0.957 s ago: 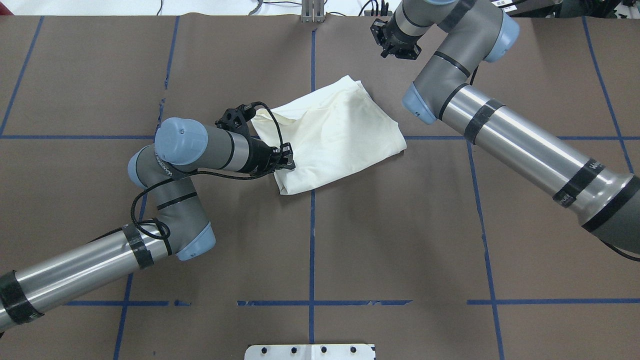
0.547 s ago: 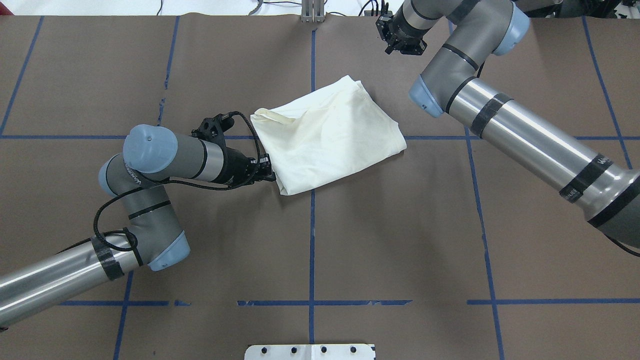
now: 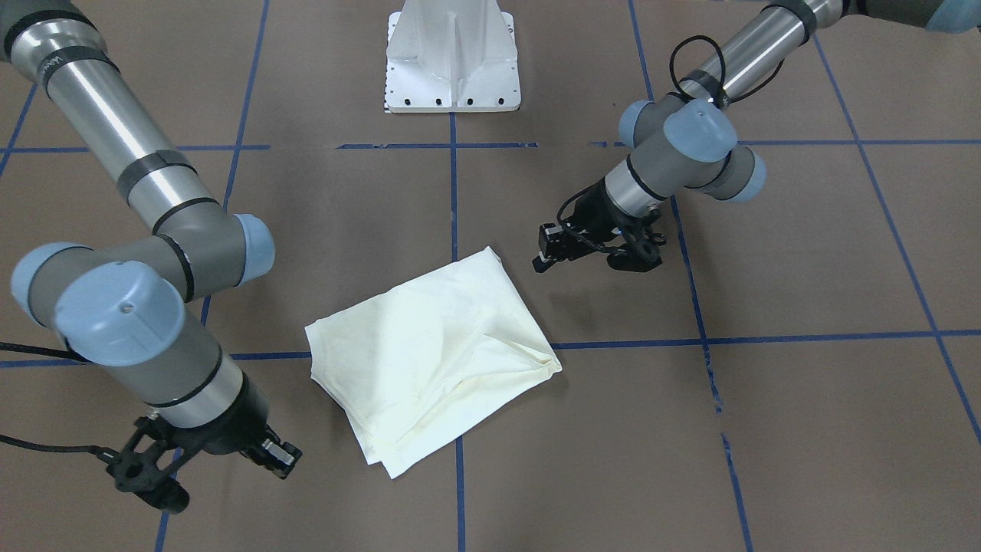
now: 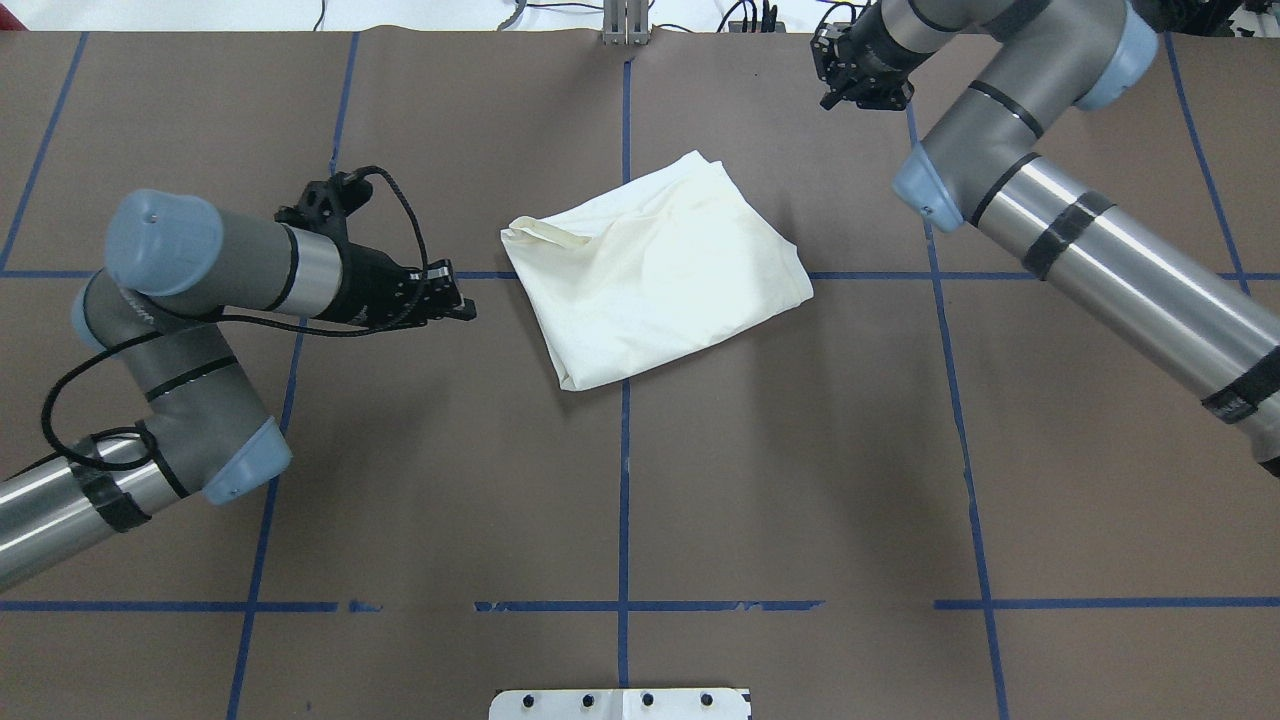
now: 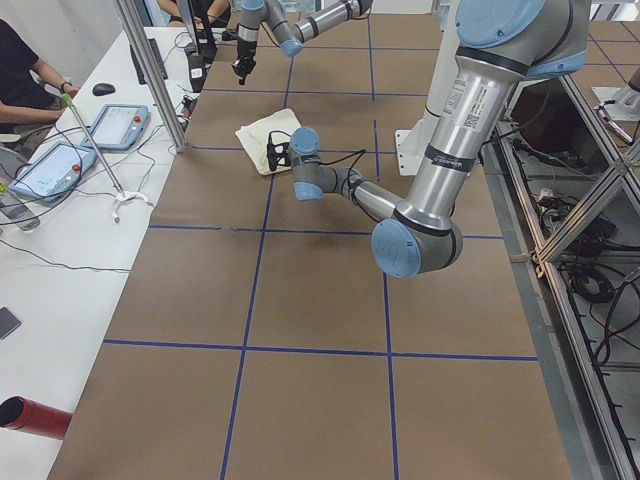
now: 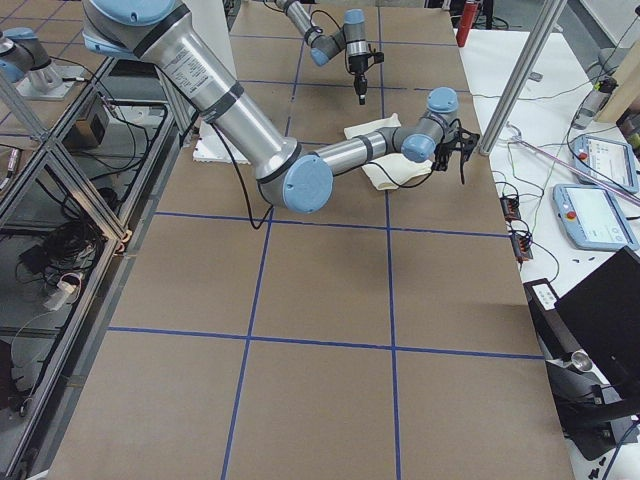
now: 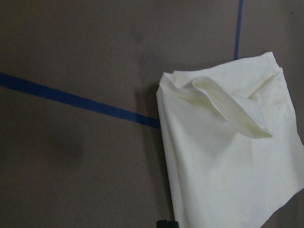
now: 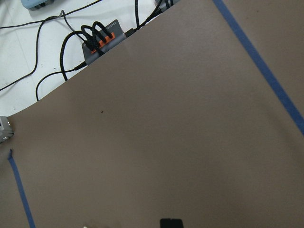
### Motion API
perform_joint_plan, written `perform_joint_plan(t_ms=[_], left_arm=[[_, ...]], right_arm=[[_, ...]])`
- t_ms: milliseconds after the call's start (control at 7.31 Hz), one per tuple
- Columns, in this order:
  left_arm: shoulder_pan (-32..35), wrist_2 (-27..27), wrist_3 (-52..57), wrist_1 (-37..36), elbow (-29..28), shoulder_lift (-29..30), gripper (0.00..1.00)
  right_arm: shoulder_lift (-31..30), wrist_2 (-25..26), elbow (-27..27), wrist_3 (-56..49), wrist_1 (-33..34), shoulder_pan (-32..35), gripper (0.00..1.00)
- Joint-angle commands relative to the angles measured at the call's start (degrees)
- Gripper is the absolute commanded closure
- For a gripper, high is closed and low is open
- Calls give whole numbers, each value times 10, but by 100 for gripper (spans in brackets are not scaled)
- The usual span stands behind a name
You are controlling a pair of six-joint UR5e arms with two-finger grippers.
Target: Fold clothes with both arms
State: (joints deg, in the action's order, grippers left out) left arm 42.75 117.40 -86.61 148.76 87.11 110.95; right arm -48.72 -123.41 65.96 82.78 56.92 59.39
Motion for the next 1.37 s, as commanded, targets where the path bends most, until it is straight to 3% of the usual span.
perform_joint_plan(t_ms=[0, 410, 820, 1094, 1230], left_arm=[[70, 8, 162, -4, 17, -81, 100], [188, 20, 422, -118, 31, -126, 100], [293, 20, 662, -376, 128, -144, 100], [372, 31, 788, -572, 181, -134, 100], [404, 86, 808, -589, 178, -143, 82]], right_arm=[[-101, -60, 84, -108, 25, 60, 100], [-220, -79, 136, -336, 33, 104, 100], [-302, -73, 137, -576, 78, 152, 100], [-343, -79, 214, -703, 209, 198, 100], [-374, -77, 315, -732, 324, 215, 91]])
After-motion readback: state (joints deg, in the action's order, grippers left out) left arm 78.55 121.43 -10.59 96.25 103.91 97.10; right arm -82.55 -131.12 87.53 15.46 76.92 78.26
